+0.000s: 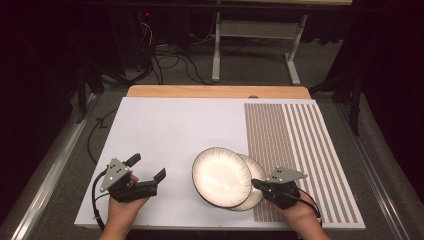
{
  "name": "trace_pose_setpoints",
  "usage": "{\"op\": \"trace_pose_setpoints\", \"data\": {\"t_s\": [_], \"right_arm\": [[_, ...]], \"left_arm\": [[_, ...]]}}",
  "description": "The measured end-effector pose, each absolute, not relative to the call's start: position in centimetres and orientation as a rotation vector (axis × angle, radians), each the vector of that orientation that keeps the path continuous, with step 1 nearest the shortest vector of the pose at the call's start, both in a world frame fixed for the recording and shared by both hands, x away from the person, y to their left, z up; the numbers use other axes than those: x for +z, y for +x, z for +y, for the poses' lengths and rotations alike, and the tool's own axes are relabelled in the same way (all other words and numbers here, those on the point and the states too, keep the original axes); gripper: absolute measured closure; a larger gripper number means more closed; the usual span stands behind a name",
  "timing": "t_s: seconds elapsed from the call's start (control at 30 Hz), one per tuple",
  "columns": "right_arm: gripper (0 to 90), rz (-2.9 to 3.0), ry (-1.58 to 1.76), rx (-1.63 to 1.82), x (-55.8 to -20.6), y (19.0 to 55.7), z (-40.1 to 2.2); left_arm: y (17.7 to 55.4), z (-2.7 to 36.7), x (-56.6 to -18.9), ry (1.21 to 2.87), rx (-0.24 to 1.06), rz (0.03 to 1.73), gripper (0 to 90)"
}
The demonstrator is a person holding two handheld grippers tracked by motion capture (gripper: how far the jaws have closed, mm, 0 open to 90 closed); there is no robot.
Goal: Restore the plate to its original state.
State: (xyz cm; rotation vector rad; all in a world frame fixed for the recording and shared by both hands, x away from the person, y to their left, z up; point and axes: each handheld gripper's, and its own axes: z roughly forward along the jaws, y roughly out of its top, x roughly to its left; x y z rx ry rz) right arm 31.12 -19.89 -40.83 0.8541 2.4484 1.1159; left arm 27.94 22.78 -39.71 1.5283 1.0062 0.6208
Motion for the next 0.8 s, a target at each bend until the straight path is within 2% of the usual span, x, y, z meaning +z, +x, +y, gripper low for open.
{"op": "trace_pose_setpoints", "data": {"t_s": [0.8], "right_arm": [[90.0, 2.448, 0.852, 1.115, -40.85, 31.16, -19.89]], "left_arm": [[27.98, 22.84, -39.70, 1.527, 0.613, 1.005, 0.7]]}}
